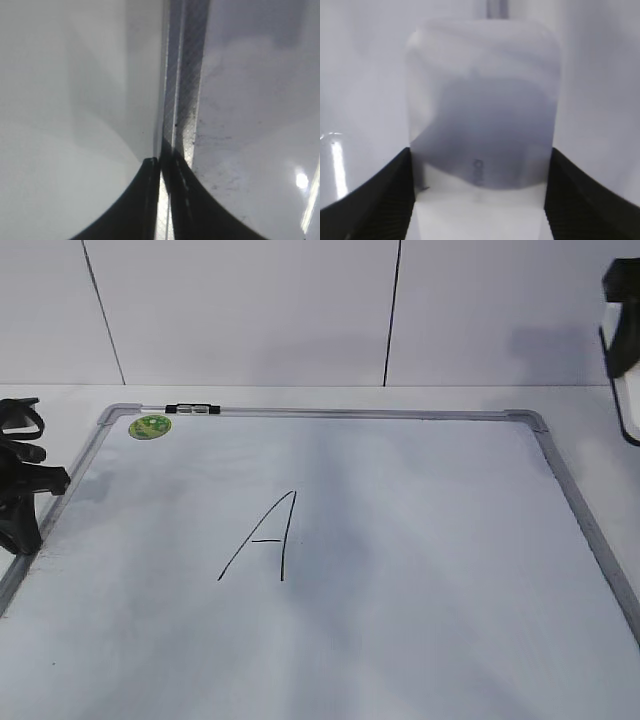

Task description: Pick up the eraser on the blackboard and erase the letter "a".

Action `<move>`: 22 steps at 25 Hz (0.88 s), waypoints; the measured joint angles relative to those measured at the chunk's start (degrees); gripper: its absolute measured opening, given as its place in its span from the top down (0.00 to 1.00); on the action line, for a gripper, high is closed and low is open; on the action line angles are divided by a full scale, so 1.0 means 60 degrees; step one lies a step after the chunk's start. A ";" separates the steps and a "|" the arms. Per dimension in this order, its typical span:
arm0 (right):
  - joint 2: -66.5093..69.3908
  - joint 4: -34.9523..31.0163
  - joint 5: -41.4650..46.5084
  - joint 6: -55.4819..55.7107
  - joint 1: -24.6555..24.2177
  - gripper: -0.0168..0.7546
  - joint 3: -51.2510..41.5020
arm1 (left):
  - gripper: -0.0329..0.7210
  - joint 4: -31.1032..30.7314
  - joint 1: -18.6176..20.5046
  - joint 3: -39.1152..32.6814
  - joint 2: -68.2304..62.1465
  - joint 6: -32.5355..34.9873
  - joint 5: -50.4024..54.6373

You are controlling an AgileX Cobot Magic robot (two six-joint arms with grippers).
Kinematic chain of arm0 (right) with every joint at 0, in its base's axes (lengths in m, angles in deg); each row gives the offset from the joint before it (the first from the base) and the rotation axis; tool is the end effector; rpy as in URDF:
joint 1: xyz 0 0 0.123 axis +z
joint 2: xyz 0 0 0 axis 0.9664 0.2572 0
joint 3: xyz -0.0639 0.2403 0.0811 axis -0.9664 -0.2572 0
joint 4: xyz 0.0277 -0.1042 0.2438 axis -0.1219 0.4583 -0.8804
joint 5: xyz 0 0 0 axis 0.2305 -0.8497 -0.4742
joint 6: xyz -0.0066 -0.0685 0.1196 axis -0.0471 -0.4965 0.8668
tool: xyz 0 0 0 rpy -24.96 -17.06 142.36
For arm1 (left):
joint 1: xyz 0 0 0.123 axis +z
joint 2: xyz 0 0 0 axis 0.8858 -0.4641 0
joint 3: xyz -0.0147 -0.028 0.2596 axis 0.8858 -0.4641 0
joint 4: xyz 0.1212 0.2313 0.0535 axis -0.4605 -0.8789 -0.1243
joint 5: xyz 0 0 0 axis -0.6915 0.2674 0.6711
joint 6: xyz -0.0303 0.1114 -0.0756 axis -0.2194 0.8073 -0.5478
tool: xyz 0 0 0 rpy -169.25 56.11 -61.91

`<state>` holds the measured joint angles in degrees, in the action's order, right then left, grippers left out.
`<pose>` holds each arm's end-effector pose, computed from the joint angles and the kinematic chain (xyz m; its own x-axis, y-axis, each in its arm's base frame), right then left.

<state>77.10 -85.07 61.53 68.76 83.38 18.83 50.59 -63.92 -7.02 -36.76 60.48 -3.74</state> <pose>0.3370 0.0382 0.2924 -0.9196 0.0963 -0.3809 0.0978 0.9951 0.0156 0.3552 -0.0252 0.0707 -0.9984 -0.0556 0.0079 -0.0561 0.9921 -0.1121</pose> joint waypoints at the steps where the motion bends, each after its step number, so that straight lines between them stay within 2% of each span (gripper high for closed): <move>1: -0.0042 0.0044 0.0000 -0.0041 -0.0182 0.26 -0.0112 | 0.90 0.0000 0.0000 0.0000 0.0000 0.0000 0.0000; 7: 0.0245 0.0136 0.0018 -0.0248 -0.0411 0.26 -0.0276 | 0.90 0.0024 0.0000 0.0000 0.0000 0.0000 0.0000; 16: 0.2080 0.0036 -0.0057 -0.0556 -0.0411 0.26 -0.0292 | 0.90 0.0038 0.0000 0.0000 0.0000 0.0000 0.0000; 22: 0.3196 -0.0220 -0.0114 -0.0898 -0.0411 0.26 0.0242 | 0.90 0.0047 0.0000 0.0000 0.0000 0.0000 0.0000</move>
<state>96.28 -86.39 60.84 63.38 80.92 20.29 50.88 -63.92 -7.02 -36.76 60.48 -3.74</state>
